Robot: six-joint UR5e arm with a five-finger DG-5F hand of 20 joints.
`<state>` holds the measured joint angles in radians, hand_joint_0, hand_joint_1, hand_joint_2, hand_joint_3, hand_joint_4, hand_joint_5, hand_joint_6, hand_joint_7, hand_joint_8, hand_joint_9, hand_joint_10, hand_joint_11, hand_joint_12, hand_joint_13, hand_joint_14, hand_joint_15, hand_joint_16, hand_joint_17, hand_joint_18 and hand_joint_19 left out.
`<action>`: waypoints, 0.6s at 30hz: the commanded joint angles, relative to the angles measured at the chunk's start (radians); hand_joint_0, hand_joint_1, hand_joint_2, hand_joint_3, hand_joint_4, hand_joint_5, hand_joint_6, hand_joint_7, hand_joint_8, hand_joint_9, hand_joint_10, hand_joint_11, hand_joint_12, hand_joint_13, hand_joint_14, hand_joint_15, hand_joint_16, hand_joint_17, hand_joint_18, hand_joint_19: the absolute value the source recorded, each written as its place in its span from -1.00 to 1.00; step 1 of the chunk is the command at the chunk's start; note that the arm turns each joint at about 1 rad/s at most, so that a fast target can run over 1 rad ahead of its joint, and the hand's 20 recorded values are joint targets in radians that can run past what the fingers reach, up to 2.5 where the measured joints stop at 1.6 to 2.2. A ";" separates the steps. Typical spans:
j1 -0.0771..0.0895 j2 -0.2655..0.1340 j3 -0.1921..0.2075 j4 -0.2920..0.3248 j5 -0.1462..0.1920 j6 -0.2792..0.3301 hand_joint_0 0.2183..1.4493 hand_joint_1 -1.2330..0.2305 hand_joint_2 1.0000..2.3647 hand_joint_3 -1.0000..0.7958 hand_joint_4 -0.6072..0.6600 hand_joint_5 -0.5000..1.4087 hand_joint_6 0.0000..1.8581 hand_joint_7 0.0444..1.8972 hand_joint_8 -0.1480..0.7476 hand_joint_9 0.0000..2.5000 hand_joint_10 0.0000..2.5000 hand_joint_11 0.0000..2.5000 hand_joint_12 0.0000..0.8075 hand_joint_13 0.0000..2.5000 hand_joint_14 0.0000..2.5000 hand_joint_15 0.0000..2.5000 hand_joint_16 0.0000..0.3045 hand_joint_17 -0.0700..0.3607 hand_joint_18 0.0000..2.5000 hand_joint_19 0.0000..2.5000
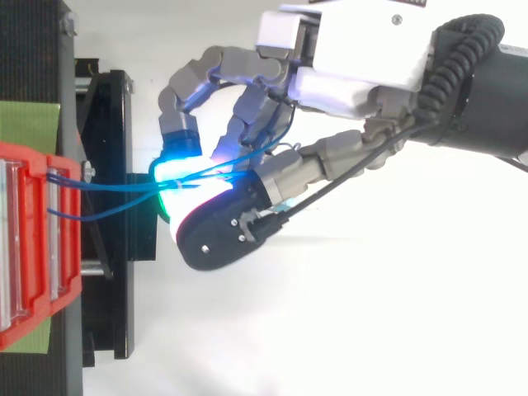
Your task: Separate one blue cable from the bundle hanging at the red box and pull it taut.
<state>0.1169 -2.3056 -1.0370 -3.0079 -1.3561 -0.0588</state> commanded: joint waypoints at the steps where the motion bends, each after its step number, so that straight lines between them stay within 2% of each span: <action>1: 0.000 0.000 0.000 0.000 0.000 -0.001 -0.49 -0.45 -1.00 -0.44 0.21 -0.65 0.02 0.08 0.10 -0.09 -0.80 0.23 -0.13 0.09 -0.90 0.35 -0.66 -0.14 -0.31 -0.38; 3: 0.001 0.000 0.000 0.000 0.000 0.001 -0.57 -0.26 -1.00 -0.44 0.23 -0.65 0.01 0.05 0.15 -0.05 -0.75 0.18 -0.10 0.10 -0.81 0.28 -0.64 -0.11 -0.27 -0.38; 5: 0.000 0.000 0.000 0.000 0.000 0.001 -0.56 -0.07 -1.00 -0.44 0.22 -0.64 0.01 0.05 0.15 -0.03 -0.76 0.18 -0.10 0.11 -0.79 0.27 -0.64 -0.10 -0.25 -0.36; 8: 0.001 0.000 0.000 0.000 0.000 0.001 -0.42 0.11 -1.00 -0.44 0.19 -0.64 0.00 0.09 0.05 0.01 -0.90 0.26 -0.18 0.12 -0.85 0.33 -0.68 -0.16 -0.28 -0.33; 10: 0.001 0.000 0.000 0.001 0.000 -0.001 -0.35 0.09 -1.00 -0.44 0.16 -0.64 0.00 0.12 0.04 0.01 -0.92 0.28 -0.21 0.12 -0.86 0.33 -0.68 -0.17 -0.28 -0.33; 13: 0.001 0.000 0.000 0.000 0.000 0.001 -0.36 -0.07 -0.98 -0.25 0.17 -0.64 0.00 0.14 0.06 0.01 -0.92 0.30 -0.21 0.12 -0.86 0.34 -0.67 -0.16 -0.28 -0.33; 18: 0.001 0.000 0.000 0.000 0.000 -0.001 -0.35 -0.28 -0.97 -0.08 0.19 -0.64 0.01 0.18 0.08 -0.02 -0.91 0.29 -0.19 0.12 -0.86 0.34 -0.67 -0.15 -0.28 -0.33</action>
<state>0.1180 -2.3056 -1.0371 -3.0079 -1.3561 -0.0587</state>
